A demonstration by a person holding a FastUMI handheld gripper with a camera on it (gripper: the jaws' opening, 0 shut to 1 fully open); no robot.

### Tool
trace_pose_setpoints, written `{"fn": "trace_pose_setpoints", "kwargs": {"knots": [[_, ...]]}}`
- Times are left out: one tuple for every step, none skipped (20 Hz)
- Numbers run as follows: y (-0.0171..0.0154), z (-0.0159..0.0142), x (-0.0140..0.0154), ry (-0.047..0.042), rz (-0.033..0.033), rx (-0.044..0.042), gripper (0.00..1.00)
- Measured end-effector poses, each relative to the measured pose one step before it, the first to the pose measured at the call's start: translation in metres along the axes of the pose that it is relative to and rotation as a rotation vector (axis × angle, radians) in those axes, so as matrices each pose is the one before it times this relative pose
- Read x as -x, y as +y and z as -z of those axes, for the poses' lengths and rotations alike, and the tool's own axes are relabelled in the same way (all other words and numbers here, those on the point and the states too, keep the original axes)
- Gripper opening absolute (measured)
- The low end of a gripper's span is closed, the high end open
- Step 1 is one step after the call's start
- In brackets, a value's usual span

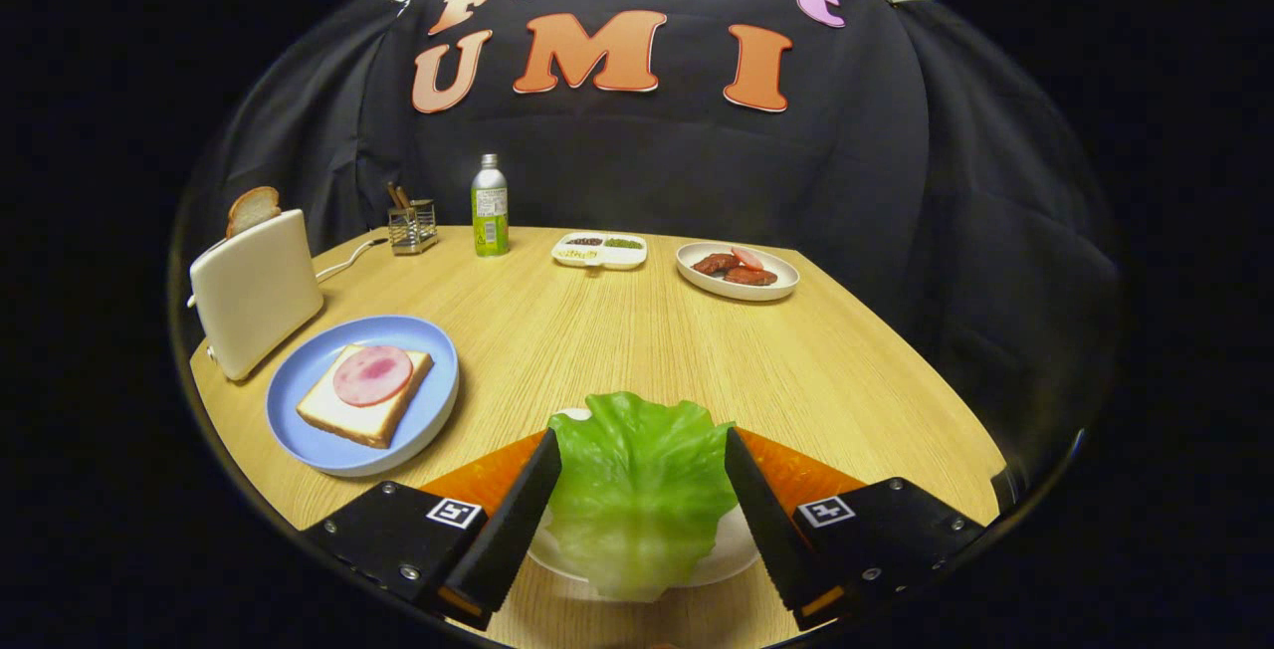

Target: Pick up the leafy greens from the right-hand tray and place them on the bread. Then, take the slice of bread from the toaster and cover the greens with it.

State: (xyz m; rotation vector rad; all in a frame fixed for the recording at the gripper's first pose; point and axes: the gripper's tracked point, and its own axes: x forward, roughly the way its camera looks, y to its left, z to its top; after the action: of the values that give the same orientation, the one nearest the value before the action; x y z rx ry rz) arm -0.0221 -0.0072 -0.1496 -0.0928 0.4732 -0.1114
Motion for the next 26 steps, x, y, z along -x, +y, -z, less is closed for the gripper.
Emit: {"fn": "trace_pose_setpoints", "kwargs": {"knots": [[-0.00034, 0.00285, -0.0006, 0.01136, 0.00095, -0.00068, 1.0], [-0.00009, 0.00283, -0.00027, 0.00773, 0.00061, -0.00668, 1.0], [-0.00043, 0.00229, -0.00063, 0.00607, 0.00029, -0.00968, 0.99], [-0.00143, 0.00264, -0.002, 0.0057, 0.00225, -0.01311, 0.99], [0.00068, 0.00321, -0.00281, 0.0109, -0.00092, -0.01141, 0.99], [0.00146, 0.00294, -0.00199, 0.00992, -0.00217, -0.01121, 0.99], [0.00149, 0.00189, -0.00188, 0.00219, -0.00144, -0.00743, 0.99], [0.00063, 0.00264, -0.00129, 0.00463, 0.00038, -0.00082, 0.99], [0.00015, 0.00301, -0.0007, 0.00548, 0.00449, -0.00164, 0.99], [0.00169, 0.00202, 0.0003, 0.00847, -0.00343, -0.00419, 0.99], [0.00104, -0.00255, 0.00079, -0.00366, -0.00233, -0.00998, 0.99], [0.0, 0.00008, -0.00217, -0.00053, 0.00238, -0.00561, 0.96], [-0.00047, 0.00228, -0.00106, 0.01202, 0.00137, -0.00378, 0.94], [0.00221, 0.00457, -0.00143, 0.01911, -0.00539, -0.00612, 0.9], [0.00115, 0.00215, 0.00112, 0.01406, -0.00547, -0.00585, 0.86], [0.00198, -0.00324, 0.0, -0.00636, -0.0011, -0.00006, 0.79], [0.00216, 0.00219, -0.00006, 0.01648, -0.00348, 0.00623, 0.77], [0.00125, -0.00255, -0.00008, -0.00153, 0.00041, 0.00356, 0.7], [0.00152, 0.00077, -0.00061, 0.0101, -0.00082, 0.00721, 0.65], [0.00183, 0.00022, 0.00111, 0.00281, -0.00329, 0.00431, 0.52], [0.00008, -0.00059, 0.00157, 0.00165, 0.00171, 0.00605, 0.46], [0.00003, 0.00029, 0.00008, 0.00081, 0.00285, 0.0037, 0.36], [-0.00224, -0.00026, 0.00105, -0.00057, 0.00834, 0.00048, 0.31], [-0.00175, 0.00044, -0.00082, 0.00093, 0.00466, -0.00537, 0.19], [-0.00008, -0.00086, 0.00106, 0.00204, -0.00582, -0.01318, 0.14], [0.00041, 0.00012, 0.00034, 0.00055, -0.00304, -0.01026, 0.07]]}}
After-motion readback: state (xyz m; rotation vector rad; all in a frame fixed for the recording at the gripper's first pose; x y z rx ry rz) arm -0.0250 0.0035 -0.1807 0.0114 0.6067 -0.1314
